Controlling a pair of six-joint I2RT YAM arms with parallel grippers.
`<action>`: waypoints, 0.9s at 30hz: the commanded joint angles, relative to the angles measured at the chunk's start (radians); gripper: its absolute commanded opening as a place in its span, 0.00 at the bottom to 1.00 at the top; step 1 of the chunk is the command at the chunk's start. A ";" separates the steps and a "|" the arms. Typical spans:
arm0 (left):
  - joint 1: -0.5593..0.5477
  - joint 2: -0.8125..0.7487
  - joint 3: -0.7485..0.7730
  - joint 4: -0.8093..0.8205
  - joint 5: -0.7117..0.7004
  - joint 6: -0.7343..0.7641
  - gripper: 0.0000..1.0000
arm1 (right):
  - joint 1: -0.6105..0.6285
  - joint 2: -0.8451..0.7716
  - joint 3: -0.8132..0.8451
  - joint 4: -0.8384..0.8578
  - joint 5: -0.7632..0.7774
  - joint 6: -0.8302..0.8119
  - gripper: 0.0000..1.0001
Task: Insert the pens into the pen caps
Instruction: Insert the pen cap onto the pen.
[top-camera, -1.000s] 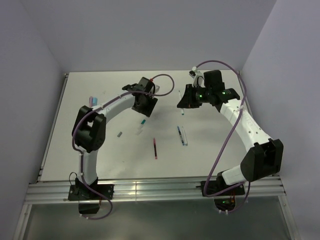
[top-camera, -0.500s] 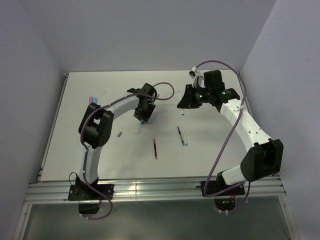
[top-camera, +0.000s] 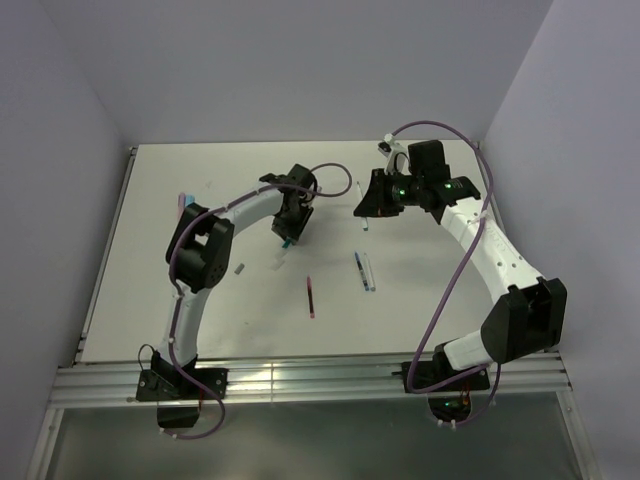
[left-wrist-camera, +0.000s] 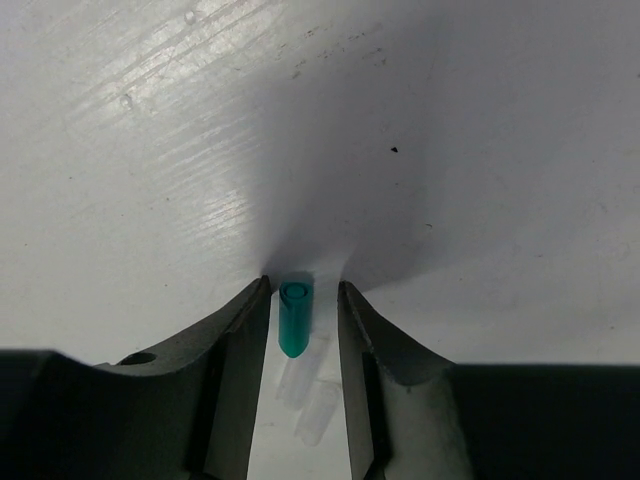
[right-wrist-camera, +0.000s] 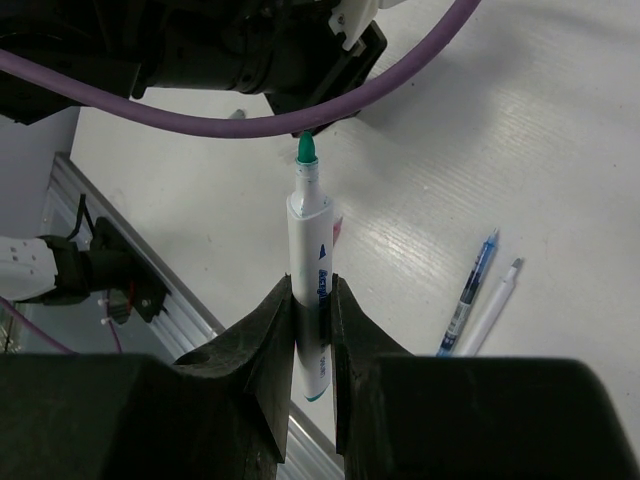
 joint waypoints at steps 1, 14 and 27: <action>-0.006 0.027 0.047 -0.025 0.021 -0.013 0.37 | -0.008 -0.020 -0.011 0.002 -0.012 -0.008 0.00; -0.005 -0.036 -0.039 -0.025 0.010 -0.011 0.37 | -0.009 -0.018 -0.012 0.002 -0.027 -0.008 0.00; -0.005 -0.051 -0.069 -0.027 0.021 -0.017 0.37 | -0.009 -0.015 -0.014 0.004 -0.033 -0.003 0.00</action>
